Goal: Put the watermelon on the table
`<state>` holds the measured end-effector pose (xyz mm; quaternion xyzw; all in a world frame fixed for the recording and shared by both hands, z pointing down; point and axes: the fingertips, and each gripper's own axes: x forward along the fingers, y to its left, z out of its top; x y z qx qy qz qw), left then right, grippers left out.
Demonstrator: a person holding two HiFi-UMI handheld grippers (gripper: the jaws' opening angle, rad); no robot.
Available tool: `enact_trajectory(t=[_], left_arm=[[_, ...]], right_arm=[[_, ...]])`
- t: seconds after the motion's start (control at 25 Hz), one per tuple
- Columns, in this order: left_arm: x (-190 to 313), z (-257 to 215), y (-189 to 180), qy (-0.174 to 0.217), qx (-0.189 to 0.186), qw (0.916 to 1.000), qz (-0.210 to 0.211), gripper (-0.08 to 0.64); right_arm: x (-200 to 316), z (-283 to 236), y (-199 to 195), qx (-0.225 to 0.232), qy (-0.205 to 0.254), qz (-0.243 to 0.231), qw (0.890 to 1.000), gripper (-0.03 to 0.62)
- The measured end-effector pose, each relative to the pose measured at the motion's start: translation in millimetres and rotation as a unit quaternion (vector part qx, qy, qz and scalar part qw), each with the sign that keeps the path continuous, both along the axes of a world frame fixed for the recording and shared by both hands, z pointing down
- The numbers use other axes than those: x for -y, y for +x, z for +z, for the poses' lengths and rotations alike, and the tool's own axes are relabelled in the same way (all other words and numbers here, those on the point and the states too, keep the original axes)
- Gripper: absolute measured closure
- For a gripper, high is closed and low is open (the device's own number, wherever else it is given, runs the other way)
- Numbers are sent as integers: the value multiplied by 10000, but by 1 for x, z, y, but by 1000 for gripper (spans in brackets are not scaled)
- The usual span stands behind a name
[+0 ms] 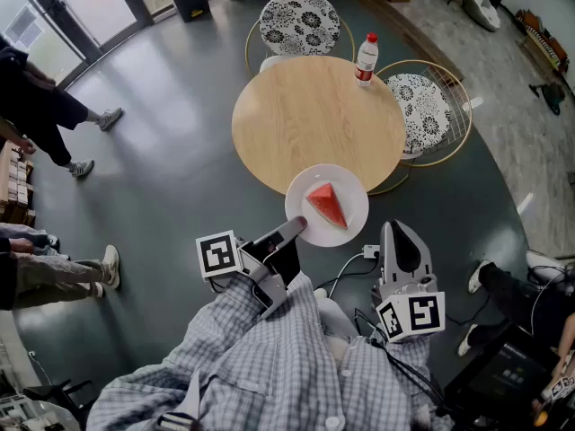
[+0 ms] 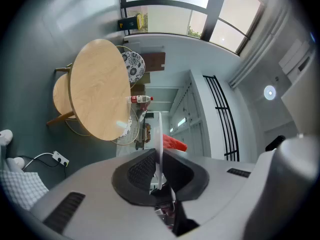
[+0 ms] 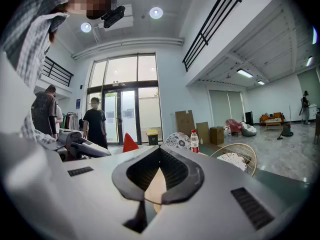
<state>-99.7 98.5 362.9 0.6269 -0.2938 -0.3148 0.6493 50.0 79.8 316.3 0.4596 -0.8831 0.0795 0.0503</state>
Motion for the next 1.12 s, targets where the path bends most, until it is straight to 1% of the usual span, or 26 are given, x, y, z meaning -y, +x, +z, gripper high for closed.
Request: enact_trajectory(t=[0.4,0.48,0.56,0.68,0.76,0.88,0.92,1.0,1.12], left_arm=[[-1,3,1,16,52,10000,21,525],[-1,4,2,12,47,10000,17,525],[-1,4,2,16,37,10000,11,525],[-2,3,3,13,31,10000,-2,525],[-2,3,2,7,20,10000,-19,525],[-4,5,3,29,18,10000,-42,525],[-7,5,5,41,13,10000,-51,525],[-17,3,11,65,-6,10000,-75,525],[-24,-3,14,99,-4,9999,-108,525]], right_arm=[[-1,2,0,-17,-18,4,10000,584],[-1,6,1,83,-185,21,9998,584],[0,14,0,327,-563,47,9979,583],[1,26,-5,695,-1165,27,9908,583],[0,29,-12,916,-1382,-71,9861,583],[-4,27,-19,1560,-1638,-155,9740,579],[-7,28,-19,1709,-1765,-154,9692,548],[-16,32,-16,1848,-2010,-163,9619,515],[-23,37,-15,1955,-2270,-215,9538,508]])
